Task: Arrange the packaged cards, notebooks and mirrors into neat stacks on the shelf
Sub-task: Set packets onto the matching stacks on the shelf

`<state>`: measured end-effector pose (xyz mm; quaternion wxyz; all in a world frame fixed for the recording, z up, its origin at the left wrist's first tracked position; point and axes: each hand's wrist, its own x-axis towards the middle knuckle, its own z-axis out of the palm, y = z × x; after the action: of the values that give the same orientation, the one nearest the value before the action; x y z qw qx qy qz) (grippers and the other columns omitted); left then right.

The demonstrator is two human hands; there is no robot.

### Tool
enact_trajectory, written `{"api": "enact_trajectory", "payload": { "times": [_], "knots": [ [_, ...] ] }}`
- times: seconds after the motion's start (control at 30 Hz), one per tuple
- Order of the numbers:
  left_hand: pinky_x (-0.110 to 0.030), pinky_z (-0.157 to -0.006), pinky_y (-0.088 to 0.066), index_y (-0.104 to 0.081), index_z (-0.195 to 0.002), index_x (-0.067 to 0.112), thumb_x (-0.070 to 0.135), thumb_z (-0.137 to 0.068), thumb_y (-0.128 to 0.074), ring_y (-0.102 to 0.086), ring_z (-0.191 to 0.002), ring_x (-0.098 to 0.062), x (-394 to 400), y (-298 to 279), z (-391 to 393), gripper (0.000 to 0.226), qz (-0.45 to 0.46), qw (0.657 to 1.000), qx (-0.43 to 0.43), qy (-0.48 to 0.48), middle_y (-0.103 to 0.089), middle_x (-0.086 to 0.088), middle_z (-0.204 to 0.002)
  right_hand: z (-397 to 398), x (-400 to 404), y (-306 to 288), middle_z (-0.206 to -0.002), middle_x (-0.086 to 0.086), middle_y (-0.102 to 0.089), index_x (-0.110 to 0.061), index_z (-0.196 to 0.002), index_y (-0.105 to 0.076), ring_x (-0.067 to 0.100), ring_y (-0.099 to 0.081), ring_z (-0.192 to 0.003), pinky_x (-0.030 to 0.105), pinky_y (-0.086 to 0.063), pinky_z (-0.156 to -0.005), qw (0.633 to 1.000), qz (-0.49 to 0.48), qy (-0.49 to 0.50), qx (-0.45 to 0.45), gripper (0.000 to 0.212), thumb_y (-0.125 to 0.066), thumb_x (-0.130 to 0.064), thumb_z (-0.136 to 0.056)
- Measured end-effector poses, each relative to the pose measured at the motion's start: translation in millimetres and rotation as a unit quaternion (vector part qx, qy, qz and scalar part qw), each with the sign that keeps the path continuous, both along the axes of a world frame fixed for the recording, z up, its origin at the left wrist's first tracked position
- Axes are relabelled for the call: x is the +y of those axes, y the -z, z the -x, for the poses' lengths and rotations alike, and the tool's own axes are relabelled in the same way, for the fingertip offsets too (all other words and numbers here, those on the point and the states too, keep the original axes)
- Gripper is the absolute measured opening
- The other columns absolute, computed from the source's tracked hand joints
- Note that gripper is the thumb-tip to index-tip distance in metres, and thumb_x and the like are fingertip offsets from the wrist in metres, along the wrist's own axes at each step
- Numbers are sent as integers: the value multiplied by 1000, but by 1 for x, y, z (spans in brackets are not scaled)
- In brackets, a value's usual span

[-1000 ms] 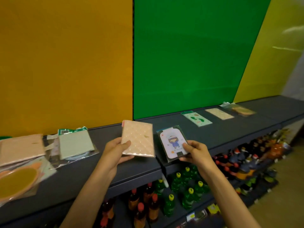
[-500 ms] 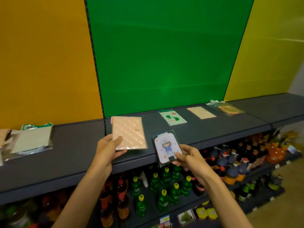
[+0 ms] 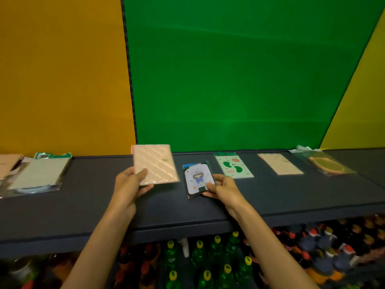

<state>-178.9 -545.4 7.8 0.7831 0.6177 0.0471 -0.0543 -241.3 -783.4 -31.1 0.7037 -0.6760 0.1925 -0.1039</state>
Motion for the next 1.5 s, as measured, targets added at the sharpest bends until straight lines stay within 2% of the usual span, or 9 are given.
{"api": "enact_trajectory", "payload": {
  "times": [0.17, 0.3, 0.4, 0.57, 0.67, 0.83, 1.0, 1.13, 1.5],
  "knots": [
    [-23, -65, -61, -61, -121, 9, 12, -98, -59, -67, -103, -24, -10, -4, -23, 23, -2, 1000, 6, -5, -68, -12, -115, -49, -17, 2, -102, 6, -75, -8, -109, -61, 22, -72, -98, 38, -59, -87, 997, 56, -47, 16, 34, -73, 8, -81],
    [-29, -76, -61, -61, -119, 10, 12, -98, -58, -67, -104, -25, -18, -4, -34, 21, -5, 1000, 10, -13, -68, -12, -114, -71, -25, 6, -102, -7, -76, -17, -108, -65, 11, -71, -94, 36, -57, -88, 975, 211, -60, 36, 50, -90, -16, -64],
    [-33, -82, -58, -61, -120, 12, 13, -98, -58, -67, -103, -25, -27, -6, -38, 22, -13, 1000, 14, -17, -68, -11, -112, -79, -29, 4, -100, -9, -72, -18, -109, -67, 9, -67, -91, 19, -51, -73, 942, 327, -63, 40, 45, -87, -28, -70],
    [-28, -75, -59, -60, -115, 14, 11, -98, -58, -67, -100, -22, -53, -10, -39, 17, -25, 999, 3, -32, -69, -9, -108, -84, -44, 8, -102, 4, -70, -15, -99, -71, 15, -60, -84, 26, -45, -60, 877, 469, -85, 66, 43, -80, -50, -74],
    [-22, -65, -59, -61, -114, 12, 10, -97, -58, -66, -92, -18, -80, -13, -35, 17, -23, 999, -5, -29, -68, -7, -103, -78, -65, 6, -107, 8, -57, -11, -101, -66, 23, -54, -99, 33, -45, -74, 830, 550, -73, 61, 52, -69, -59, -82],
    [-17, -55, -58, -64, -109, 9, 8, -95, -60, -66, -85, -16, -150, -14, -24, 15, -22, 1000, -12, -7, -70, -6, -98, -53, -140, -10, -119, 8, -60, -15, -125, -64, 28, -54, -115, 39, -45, -93, 816, 577, -28, -2, 45, -53, -48, -95],
    [-19, -53, -57, -63, -105, 10, 6, -93, -61, -66, -84, -15, -248, -9, -5, 12, -42, 998, 8, 52, -71, -9, -99, -13, -250, -21, -108, 8, -61, -19, -108, -67, 29, -59, -104, 38, -46, -86, 808, 590, 16, 0, 28, -53, -40, -96],
    [-19, -52, -56, -61, -100, 11, 5, -93, -62, -66, -79, -13, -329, -3, 13, 9, -62, 993, 20, 98, -70, -8, -97, 20, -330, -21, -115, 5, -61, -21, -113, -68, 26, -59, -107, 38, -47, -85, 811, 583, 35, 30, 29, -53, -39, -96],
    [-29, -67, -62, -60, -100, 5, 4, -93, -63, -71, -91, -22, -468, 23, 38, 8, -74, 988, 46, 131, -71, -17, -108, 56, -433, -18, -94, -2, -53, -22, -100, -68, 21, -59, -91, 34, -43, -75, 825, 564, 21, 23, 22, -55, -40, -96]
  ]
}}
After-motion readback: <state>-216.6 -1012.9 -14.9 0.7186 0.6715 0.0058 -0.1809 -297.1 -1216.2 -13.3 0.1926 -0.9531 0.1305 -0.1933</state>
